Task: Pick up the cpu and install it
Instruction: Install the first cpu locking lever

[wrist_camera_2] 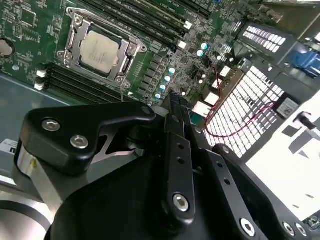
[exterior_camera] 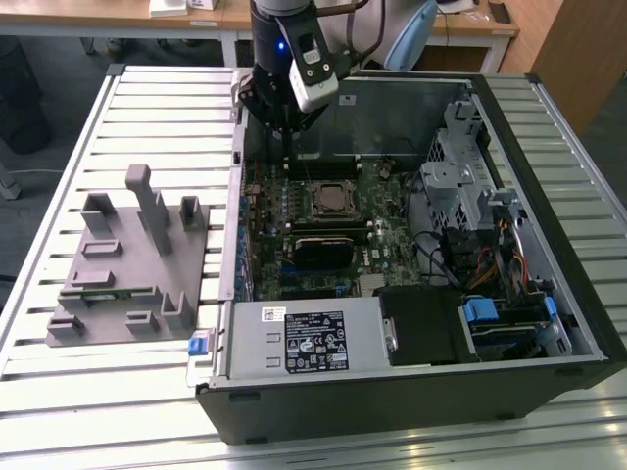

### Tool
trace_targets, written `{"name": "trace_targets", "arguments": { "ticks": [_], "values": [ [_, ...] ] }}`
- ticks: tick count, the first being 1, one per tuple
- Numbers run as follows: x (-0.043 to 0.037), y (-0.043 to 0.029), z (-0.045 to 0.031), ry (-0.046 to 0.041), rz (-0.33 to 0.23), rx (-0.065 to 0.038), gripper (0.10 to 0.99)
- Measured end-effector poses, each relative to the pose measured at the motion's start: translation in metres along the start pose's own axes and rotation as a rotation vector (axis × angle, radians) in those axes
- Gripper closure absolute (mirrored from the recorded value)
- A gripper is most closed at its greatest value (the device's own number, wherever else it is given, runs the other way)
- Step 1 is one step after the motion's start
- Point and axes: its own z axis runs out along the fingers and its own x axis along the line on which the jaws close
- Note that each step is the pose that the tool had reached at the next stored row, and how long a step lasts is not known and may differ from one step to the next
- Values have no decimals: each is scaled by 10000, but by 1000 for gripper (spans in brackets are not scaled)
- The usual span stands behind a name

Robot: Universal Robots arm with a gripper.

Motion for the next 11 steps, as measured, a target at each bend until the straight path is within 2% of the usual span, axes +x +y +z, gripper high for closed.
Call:
{"name": "trace_targets", "arguments": {
  "ticks": [6,11],
  "values": [
    [10,106,77,-1,-1,-2,980],
    [15,144,170,-1,0,-2,980]
  ]
}}
